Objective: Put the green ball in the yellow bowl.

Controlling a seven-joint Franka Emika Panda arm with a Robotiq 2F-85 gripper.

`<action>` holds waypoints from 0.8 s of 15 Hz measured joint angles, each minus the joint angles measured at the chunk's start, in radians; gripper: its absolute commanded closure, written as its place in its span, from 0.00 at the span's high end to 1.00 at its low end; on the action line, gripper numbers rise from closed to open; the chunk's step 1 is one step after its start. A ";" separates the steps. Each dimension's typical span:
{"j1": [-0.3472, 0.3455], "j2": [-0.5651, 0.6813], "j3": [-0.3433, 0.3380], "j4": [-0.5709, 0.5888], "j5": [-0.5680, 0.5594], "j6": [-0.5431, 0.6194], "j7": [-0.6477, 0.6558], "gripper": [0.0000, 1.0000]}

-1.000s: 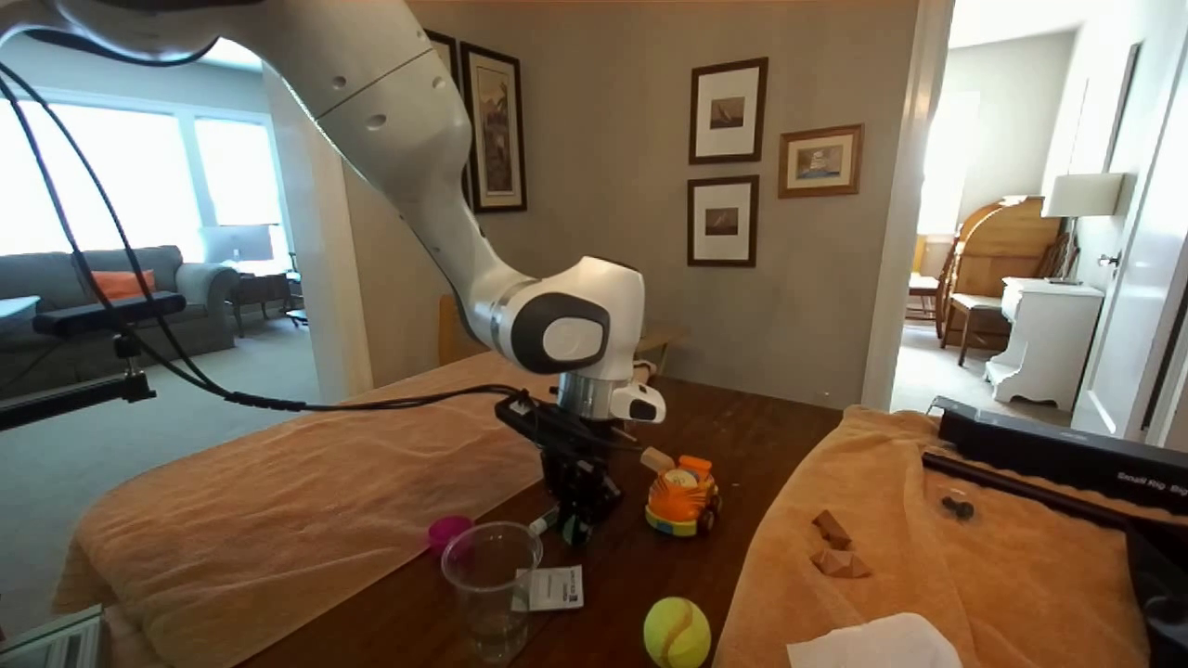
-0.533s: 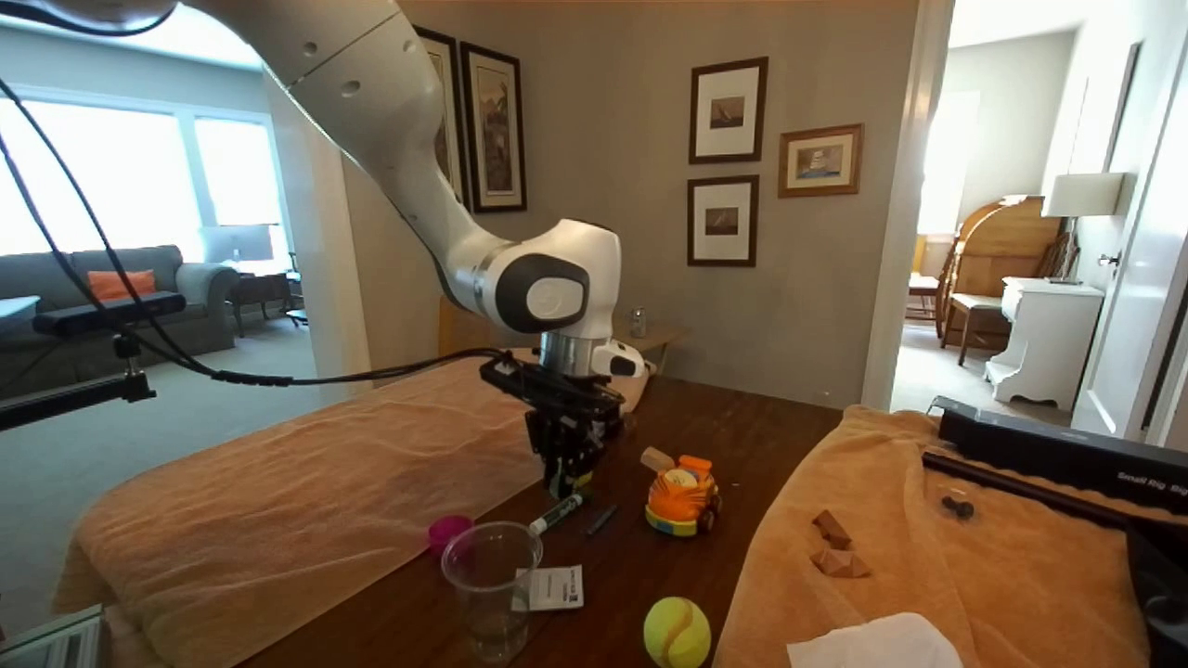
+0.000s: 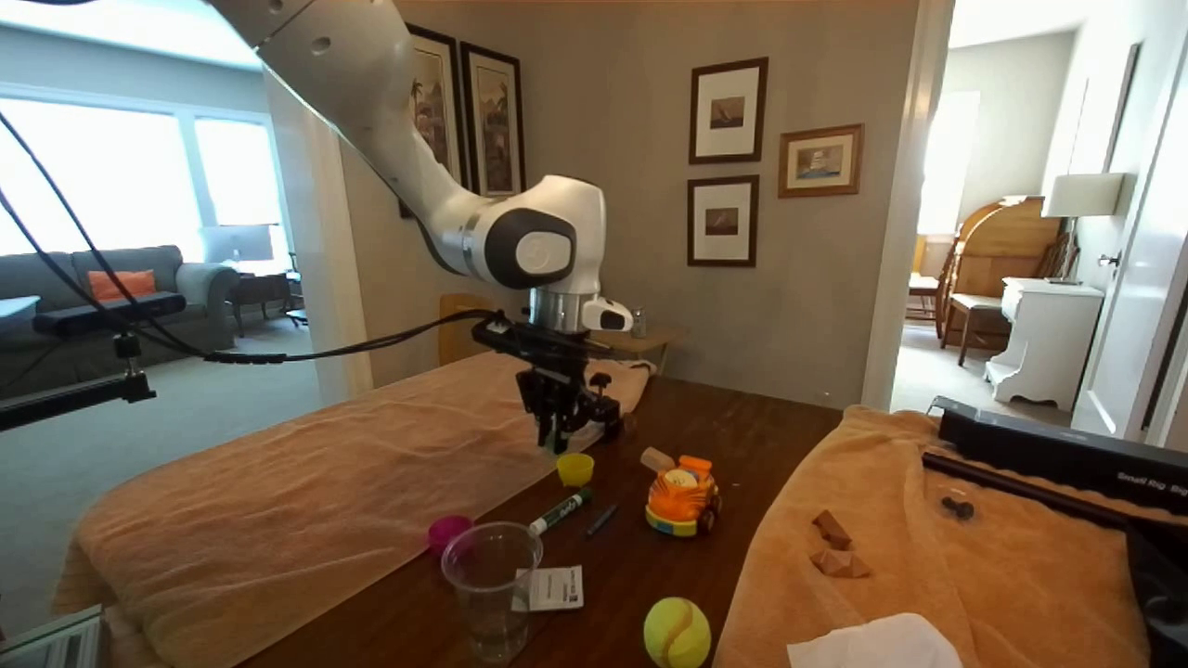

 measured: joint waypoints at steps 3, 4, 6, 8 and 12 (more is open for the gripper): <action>0.000 0.015 0.005 0.027 0.000 0.000 -0.056 0.07; 0.000 0.027 0.008 0.039 0.000 0.000 -0.077 0.07; 0.000 0.060 0.015 0.064 0.000 0.000 -0.113 0.07; 0.000 0.096 0.022 0.090 -0.001 0.000 -0.140 0.07; 0.012 0.170 0.024 0.129 -0.055 0.028 -0.156 0.07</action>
